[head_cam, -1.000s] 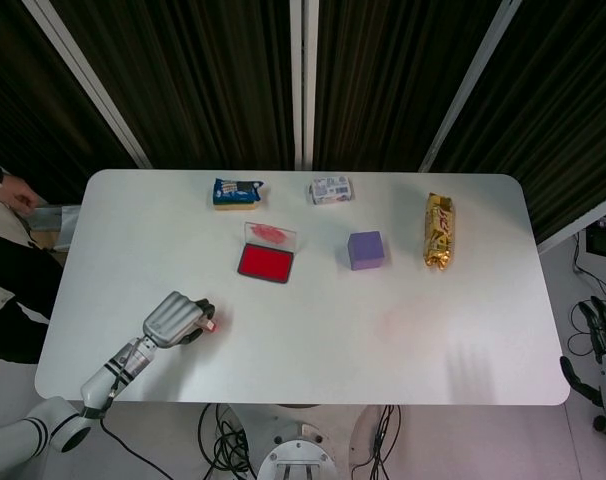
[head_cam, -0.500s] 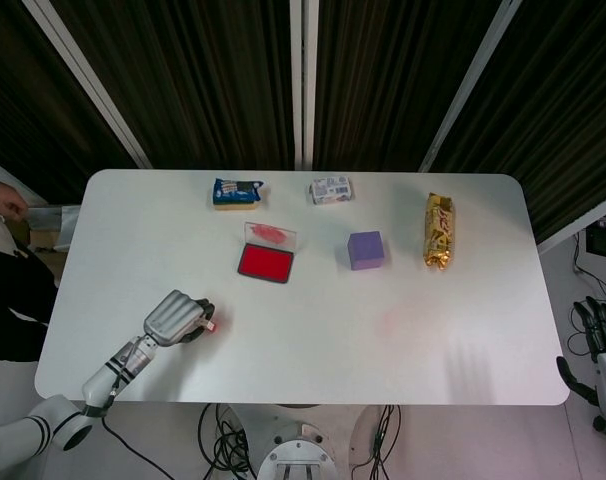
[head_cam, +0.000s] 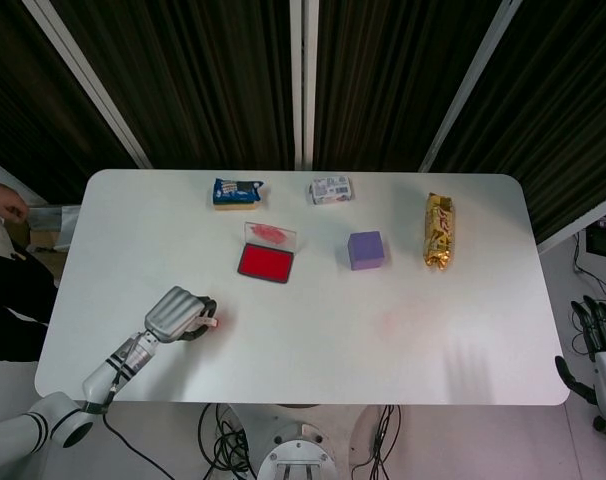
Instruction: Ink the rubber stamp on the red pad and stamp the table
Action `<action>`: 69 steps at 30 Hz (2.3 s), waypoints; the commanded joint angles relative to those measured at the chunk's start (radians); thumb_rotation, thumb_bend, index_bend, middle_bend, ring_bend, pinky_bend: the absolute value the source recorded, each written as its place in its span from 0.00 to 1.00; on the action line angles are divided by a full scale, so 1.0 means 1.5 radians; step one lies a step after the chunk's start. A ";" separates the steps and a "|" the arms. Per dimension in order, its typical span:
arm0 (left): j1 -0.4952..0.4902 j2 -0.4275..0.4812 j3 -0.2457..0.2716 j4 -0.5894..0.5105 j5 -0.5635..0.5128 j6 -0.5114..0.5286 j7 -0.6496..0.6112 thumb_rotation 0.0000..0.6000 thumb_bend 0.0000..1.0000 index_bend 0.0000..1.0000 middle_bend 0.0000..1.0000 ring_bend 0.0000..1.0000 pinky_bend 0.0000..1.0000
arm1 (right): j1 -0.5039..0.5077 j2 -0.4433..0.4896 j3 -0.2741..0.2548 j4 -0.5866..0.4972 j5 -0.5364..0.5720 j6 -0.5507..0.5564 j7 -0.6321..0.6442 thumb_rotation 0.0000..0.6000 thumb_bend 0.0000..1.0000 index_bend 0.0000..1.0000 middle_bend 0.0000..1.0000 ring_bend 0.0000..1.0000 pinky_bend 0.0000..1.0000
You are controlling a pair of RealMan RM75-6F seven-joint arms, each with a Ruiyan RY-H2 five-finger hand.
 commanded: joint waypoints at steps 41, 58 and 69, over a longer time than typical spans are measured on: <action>-0.253 -0.211 -0.206 0.246 -0.277 -0.277 -0.012 1.00 0.41 0.59 0.61 1.00 1.00 | -0.007 0.015 0.000 -0.016 0.009 0.001 -0.008 1.00 0.26 0.00 0.00 0.00 0.00; -0.267 -0.271 -0.182 0.349 -0.249 -0.291 -0.072 1.00 0.42 0.60 0.61 1.00 1.00 | -0.008 0.011 0.001 -0.002 0.015 -0.004 0.005 1.00 0.26 0.00 0.00 0.00 0.00; -0.274 -0.214 -0.200 0.288 -0.243 -0.261 -0.078 1.00 0.42 0.60 0.61 1.00 1.00 | -0.006 0.011 0.003 -0.005 0.015 -0.004 0.005 1.00 0.26 0.00 0.00 0.00 0.00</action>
